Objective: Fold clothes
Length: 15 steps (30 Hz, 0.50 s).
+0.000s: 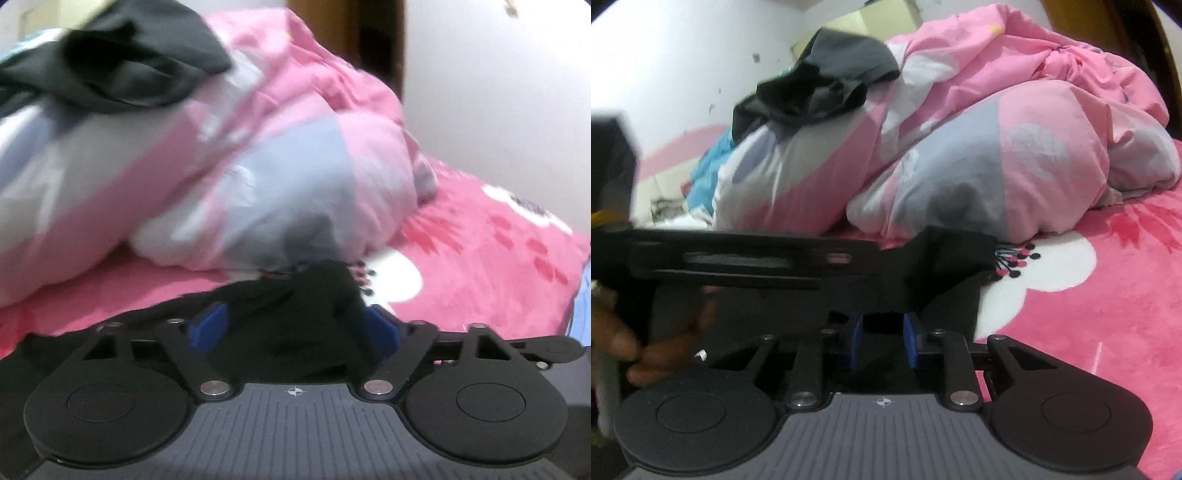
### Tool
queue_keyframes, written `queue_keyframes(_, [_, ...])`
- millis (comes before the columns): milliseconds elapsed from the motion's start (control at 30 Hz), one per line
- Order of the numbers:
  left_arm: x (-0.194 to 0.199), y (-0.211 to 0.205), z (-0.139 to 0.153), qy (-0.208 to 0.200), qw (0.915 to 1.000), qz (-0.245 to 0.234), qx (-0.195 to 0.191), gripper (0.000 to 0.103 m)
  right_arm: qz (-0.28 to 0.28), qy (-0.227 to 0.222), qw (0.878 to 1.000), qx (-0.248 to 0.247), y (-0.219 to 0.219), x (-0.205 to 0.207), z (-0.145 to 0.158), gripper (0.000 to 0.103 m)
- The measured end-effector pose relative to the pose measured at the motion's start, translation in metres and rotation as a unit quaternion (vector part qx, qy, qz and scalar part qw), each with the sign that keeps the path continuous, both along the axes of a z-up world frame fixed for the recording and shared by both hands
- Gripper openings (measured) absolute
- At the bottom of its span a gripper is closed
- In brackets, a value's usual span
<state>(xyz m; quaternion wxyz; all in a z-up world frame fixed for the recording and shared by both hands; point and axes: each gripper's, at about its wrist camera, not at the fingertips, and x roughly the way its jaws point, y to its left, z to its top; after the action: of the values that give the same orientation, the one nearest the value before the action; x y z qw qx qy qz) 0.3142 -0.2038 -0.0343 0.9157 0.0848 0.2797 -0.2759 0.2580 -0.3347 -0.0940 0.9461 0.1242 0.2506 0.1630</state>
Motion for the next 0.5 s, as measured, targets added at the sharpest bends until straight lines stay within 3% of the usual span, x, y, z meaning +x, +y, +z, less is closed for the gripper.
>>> queue_keyframes(167, [0.021,-0.014,-0.016,0.025,0.9995,-0.014,0.012,0.062,0.026,0.003,0.999,-0.035,0.008,-0.003,0.001,0.025])
queue_keyframes(267, [0.033,-0.014,-0.028,0.047,0.9986,-0.013,0.022,0.045,0.027,0.014,0.999,-0.043,0.011,-0.001,-0.002,0.025])
queue_keyframes(300, [0.037,-0.013,-0.032,0.054,0.9982,-0.012,0.023,0.028,0.026,0.019,0.999,-0.043,0.010,0.000,-0.004,0.025])
queue_keyframes(333, [0.041,-0.011,-0.035,0.063,0.9977,-0.012,0.022,0.018,0.024,0.020,0.999,-0.039,0.009,0.000,-0.004,0.025])
queue_keyframes(500, [0.067,0.025,-0.038,0.135,0.9869,0.000,-0.088,0.008,0.022,0.026,0.999,-0.029,0.005,0.001,-0.007,0.025])
